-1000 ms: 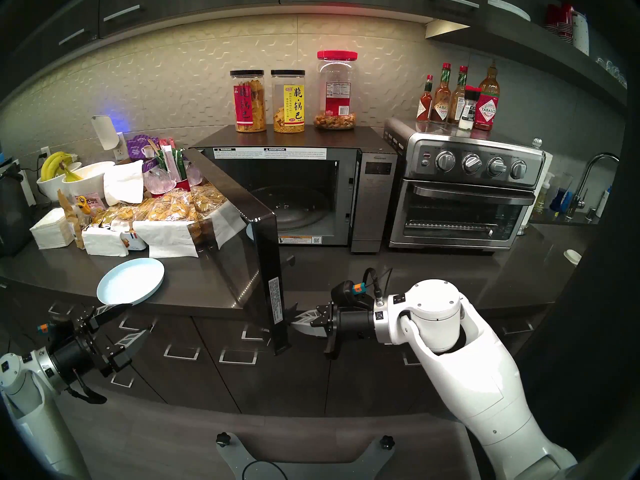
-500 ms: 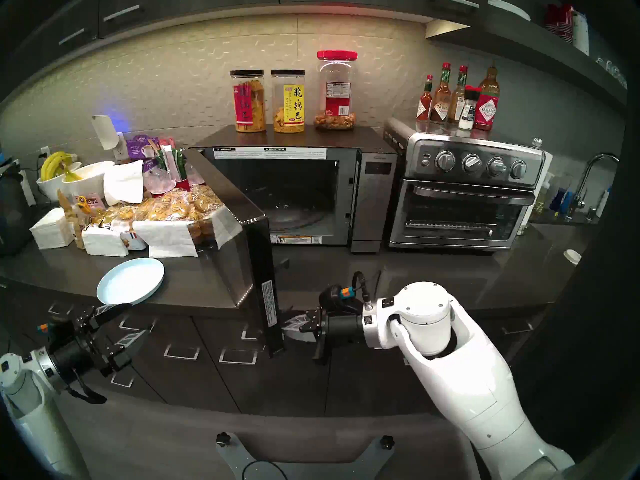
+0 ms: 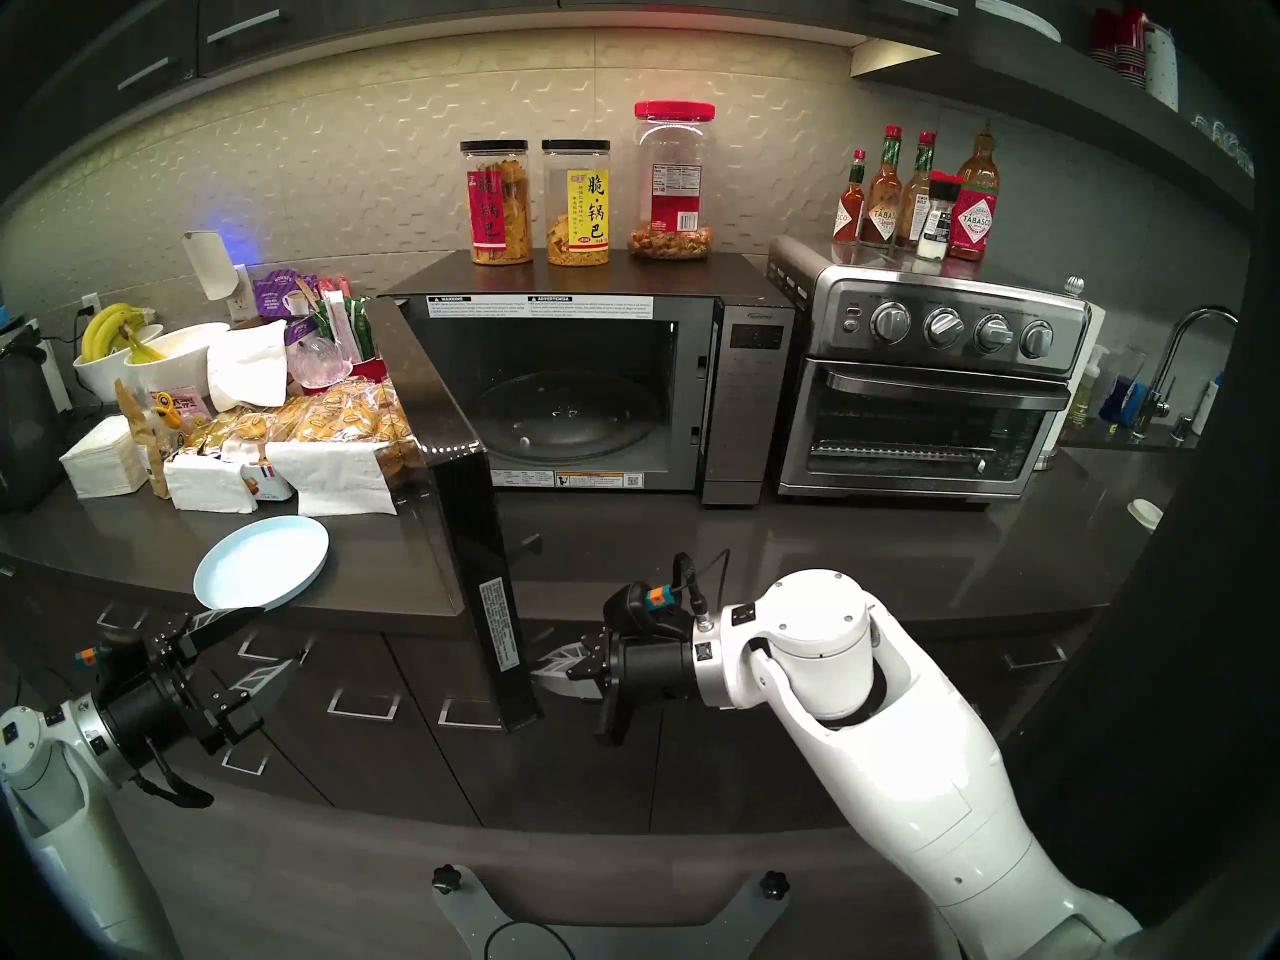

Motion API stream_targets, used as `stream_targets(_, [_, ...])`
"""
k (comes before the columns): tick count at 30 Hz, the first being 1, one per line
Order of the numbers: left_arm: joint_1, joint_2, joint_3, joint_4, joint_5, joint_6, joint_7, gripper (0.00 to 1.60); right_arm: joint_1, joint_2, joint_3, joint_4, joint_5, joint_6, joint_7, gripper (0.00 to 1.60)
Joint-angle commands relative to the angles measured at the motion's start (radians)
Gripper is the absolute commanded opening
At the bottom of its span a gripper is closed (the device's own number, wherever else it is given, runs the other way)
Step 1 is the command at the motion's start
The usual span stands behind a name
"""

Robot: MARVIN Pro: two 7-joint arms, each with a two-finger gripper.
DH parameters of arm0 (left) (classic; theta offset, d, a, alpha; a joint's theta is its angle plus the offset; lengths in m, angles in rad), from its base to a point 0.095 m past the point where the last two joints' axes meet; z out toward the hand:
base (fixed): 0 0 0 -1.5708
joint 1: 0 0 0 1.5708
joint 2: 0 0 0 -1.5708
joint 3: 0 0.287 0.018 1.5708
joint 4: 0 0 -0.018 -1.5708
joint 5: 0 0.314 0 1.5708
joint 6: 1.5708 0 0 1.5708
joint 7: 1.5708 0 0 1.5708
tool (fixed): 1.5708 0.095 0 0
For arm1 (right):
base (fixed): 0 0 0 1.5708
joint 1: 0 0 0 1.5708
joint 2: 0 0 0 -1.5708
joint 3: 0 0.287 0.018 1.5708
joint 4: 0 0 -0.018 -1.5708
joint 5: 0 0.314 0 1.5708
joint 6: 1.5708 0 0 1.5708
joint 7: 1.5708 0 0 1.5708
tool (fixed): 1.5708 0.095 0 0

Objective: Open the microwave, put the plate inside, and close the door

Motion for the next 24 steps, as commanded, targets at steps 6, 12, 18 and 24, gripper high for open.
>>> stream_targets(6, [0.002, 0.002, 0.003, -0.010, -0.006, -0.001, 0.001, 1.60, 0.011, -0.054, -0.079, -0.048, -0.032, 0.016, -0.026, 0.00])
stream_targets(12, [0.002, 0.002, 0.003, -0.010, -0.006, -0.001, 0.001, 1.60, 0.006, -0.066, -0.101, -0.061, -0.046, 0.023, -0.041, 0.00])
stream_targets(18, [0.002, 0.002, 0.003, -0.010, -0.006, -0.001, 0.001, 1.60, 0.007, -0.071, -0.109, -0.063, -0.048, 0.027, -0.049, 0.00])
stream_targets(24, [0.002, 0.002, 0.003, -0.010, -0.006, -0.001, 0.001, 1.60, 0.015, -0.072, -0.112, -0.050, -0.055, 0.021, -0.062, 0.00])
